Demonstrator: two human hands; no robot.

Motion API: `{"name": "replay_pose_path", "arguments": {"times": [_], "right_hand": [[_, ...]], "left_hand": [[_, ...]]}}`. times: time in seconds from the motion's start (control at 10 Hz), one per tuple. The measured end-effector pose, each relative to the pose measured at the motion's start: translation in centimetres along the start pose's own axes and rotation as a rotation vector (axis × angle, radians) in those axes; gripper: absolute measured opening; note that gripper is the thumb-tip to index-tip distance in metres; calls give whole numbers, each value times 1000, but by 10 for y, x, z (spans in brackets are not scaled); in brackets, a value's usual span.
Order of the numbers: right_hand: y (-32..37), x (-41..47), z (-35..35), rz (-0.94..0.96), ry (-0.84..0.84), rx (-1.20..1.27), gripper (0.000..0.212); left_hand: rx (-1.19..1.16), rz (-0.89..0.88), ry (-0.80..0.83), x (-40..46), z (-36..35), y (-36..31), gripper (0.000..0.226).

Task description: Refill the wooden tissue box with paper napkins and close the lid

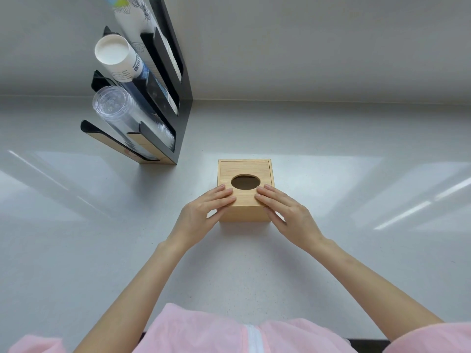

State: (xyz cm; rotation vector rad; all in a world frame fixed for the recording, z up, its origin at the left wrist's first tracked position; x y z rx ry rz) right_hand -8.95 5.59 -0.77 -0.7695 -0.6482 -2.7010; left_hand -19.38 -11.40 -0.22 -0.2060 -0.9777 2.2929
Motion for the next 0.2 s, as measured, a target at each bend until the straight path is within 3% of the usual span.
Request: {"name": "replay_pose_path", "arguments": {"times": [0.2], "right_hand": [[5, 9, 5, -10, 0, 12, 36]], "left_hand": [[87, -18, -57, 4, 6, -14, 41]]}}
Point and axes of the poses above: each hand's wrist, its own x-axis towards the middle knuckle, its own z-axis out of the back of the hand, y = z × x, the point moved 5 cm from there along x, towards the middle knuckle, and after that the axes turned 15 degrees about z, right-handed, at the moved point
